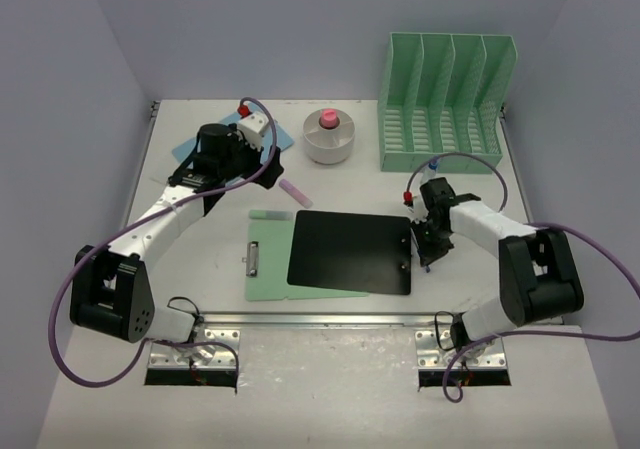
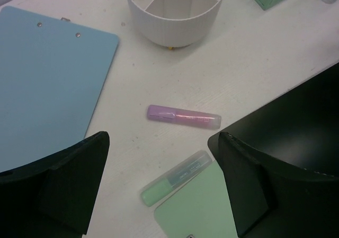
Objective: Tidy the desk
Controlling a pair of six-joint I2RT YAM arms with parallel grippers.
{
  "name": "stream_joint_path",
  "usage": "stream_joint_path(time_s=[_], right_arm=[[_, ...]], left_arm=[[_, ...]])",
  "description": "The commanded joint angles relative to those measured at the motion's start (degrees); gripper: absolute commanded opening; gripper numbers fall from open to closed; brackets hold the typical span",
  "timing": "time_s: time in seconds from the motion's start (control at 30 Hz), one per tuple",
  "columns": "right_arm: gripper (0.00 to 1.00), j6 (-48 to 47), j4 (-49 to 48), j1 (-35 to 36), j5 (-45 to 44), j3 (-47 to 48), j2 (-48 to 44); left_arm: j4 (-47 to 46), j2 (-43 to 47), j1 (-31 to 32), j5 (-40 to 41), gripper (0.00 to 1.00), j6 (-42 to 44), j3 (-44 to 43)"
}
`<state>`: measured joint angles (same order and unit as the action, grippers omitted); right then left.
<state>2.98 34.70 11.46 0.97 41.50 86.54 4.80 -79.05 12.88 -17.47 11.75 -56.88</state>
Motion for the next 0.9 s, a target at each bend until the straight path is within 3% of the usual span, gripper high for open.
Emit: stream_joint_path(time_s=[0.0,0.23,0.37,0.47,0.67,0.77,0.87], right_arm=[[0.01,-0.3,5.4,0.3,2.2,4.2,-5.6],[0.01,-1.8,12.1,0.3,8.1,10.0,-12.2],[0.01,1.7,14.3,0.3,16.1,13.3,-12.4],[0.01,4.7,14.9,0.3,24.1,15.4,-11.0],[0.01,12.6,12.5,0.4,37.4,14.8,-10.3],[0.01,19.3,11.4,0.3,45.2,13.8,-8.6],[0.01,22.8,8.8,0.3,49.6,12.6,-8.3]], left_arm=[[-1.6,1.2,0.0,0.6,0.83,0.4,0.2],[-9.8,6.5,0.0,-1.5,0.84,5.8,3.5],[-15.4,12.0,0.0,-11.3,0.85,16.5,8.7],[-16.0,15.3,0.0,-19.9,0.86,29.7,11.3],[-5.0,18.7,1.8,-37.3,0.85,65.1,10.7],[6.4,19.0,9.2,-38.3,0.83,79.5,10.3],[12.0,18.4,14.3,-38.7,0.75,88.8,10.1]])
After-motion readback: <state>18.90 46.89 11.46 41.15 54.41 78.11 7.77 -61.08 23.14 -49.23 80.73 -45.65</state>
